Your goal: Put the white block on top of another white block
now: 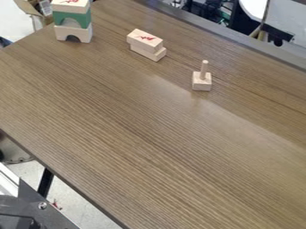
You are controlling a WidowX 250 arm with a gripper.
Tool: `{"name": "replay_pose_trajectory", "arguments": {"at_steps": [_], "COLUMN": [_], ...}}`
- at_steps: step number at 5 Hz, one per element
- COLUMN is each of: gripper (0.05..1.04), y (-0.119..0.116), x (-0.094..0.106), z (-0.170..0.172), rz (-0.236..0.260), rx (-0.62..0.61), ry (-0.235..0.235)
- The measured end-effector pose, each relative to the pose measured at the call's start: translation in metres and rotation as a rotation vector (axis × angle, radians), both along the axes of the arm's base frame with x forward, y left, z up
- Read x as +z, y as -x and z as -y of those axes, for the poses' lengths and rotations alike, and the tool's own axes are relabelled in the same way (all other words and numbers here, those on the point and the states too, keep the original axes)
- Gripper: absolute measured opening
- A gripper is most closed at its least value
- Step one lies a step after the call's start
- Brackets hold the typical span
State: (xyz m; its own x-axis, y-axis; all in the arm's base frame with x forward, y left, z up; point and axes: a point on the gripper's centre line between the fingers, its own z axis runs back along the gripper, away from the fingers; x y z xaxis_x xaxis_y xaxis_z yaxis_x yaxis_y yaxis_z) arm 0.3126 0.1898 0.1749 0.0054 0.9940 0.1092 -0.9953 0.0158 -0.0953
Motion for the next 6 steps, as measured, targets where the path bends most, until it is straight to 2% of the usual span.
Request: {"name": "replay_pose_trajectory", "arguments": {"at_steps": [1,2,3,5,6], "gripper": [0.996,0.997,0.996,0.997,0.996], "y": [0.000,-0.016,-0.024,-0.039,-0.042], "x": [-0.014,-0.031,-0.035,-0.039,-0.044], "z": [0.000,-0.007,-0.018,-0.042,-0.049], "rz": [-0.034,-0.054,-0.029,0.054,0.072], "rx": [0.003,0.084,0.167,0.324,0.377], "ry": [0.024,0.067,0.092,0.159,0.181]}}
